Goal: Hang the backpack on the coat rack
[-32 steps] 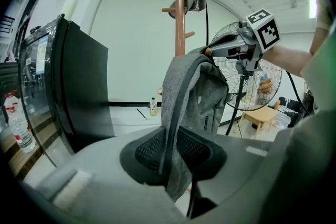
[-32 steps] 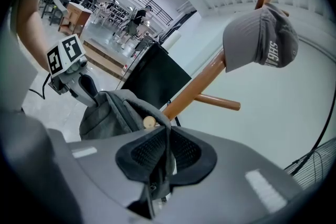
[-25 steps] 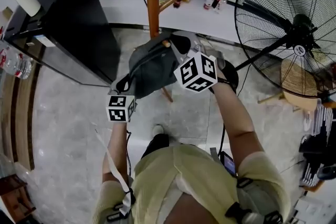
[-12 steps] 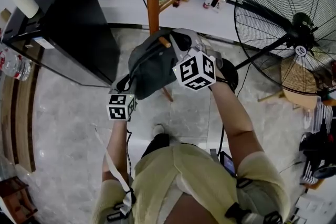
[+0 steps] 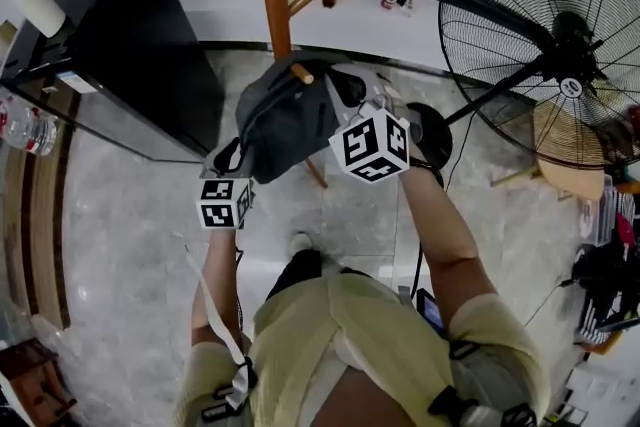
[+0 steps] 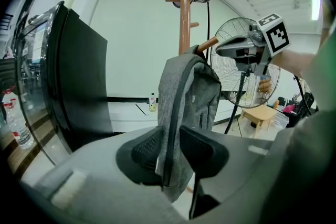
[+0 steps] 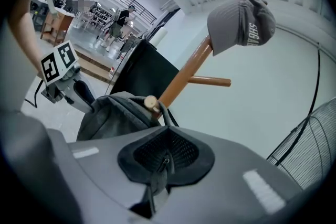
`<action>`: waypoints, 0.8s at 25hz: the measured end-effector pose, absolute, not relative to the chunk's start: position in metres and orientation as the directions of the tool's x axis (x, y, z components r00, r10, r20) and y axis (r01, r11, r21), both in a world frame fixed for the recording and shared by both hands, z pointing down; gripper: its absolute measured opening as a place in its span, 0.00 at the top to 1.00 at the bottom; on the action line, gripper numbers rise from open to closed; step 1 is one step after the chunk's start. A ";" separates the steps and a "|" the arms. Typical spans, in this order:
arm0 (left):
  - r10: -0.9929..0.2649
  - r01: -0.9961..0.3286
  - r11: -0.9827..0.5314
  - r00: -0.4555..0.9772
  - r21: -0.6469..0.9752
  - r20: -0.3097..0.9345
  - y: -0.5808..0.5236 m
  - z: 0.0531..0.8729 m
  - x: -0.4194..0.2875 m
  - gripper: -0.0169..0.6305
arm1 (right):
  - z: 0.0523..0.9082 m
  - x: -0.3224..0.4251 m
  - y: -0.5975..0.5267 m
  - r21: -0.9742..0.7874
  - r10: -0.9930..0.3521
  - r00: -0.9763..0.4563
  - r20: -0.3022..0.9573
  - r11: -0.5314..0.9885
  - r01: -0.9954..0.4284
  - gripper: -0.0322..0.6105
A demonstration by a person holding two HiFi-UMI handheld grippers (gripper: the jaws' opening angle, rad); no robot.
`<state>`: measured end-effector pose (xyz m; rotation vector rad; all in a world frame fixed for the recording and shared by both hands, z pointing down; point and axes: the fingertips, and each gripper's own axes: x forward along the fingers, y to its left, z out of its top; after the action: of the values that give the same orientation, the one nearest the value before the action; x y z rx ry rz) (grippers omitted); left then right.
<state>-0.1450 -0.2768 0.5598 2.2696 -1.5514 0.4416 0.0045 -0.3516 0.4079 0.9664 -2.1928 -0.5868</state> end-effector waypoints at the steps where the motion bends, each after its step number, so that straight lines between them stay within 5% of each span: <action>1: -0.832 -0.937 -0.328 0.345 0.116 0.434 -0.275 0.556 -0.145 0.80 | 0.409 0.007 -0.348 0.617 -0.768 -0.509 0.390 0.628 -0.475 0.94; 9: -0.884 -0.947 -0.299 0.322 0.121 0.339 -0.264 0.511 -0.131 0.81 | 0.408 0.031 -0.321 0.572 -0.764 -0.521 0.382 0.637 -0.516 0.94; 20: -0.920 -0.920 -0.277 0.337 0.277 0.199 -0.244 0.445 -0.101 0.97 | 0.395 0.062 -0.283 0.497 -0.759 -0.547 0.353 0.647 -0.578 0.94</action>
<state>-0.1009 -0.2441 0.4454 2.2663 -1.6335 -0.0003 0.0619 -0.2834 0.3955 1.0382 -2.3195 -0.4387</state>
